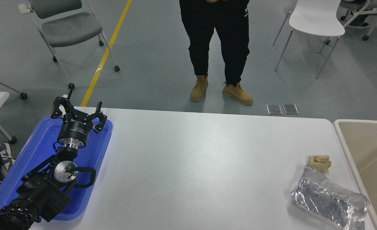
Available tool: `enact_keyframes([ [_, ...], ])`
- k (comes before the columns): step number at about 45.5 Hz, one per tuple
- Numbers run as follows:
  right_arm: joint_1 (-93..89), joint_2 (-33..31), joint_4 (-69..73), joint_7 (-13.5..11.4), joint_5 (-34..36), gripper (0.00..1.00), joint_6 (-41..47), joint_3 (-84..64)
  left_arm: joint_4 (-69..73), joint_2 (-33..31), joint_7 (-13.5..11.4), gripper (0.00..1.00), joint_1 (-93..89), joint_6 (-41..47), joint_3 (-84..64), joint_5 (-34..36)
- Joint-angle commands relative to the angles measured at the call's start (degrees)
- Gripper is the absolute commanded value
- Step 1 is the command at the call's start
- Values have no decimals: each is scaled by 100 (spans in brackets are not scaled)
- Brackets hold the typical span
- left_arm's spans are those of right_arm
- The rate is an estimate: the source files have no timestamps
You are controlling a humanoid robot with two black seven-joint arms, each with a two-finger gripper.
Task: Pick up paper cup place in dustbin
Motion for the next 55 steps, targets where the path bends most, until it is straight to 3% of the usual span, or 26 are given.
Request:
enact_keyframes([
  [1,1307,-389,1379,-128,-59,100,77,74,2,0,5,100,1,0,0,-6],
  [18,2748,-1109,4394,-190,12,100,-2,250,2,0,5,100,10,0,0,3],
  [27,4013,-1092,5239,-173,-50,100,16,-1260,2,0,5,100,1,0,0,3],
  [49,7108,-143,6663,-120,-199,100,112,-4777,2,0,5,100,1,0,0,3],
  [55,7495,103,6988,-102,-708,100,402,-5155,2,0,5,100,1,0,0,3],
])
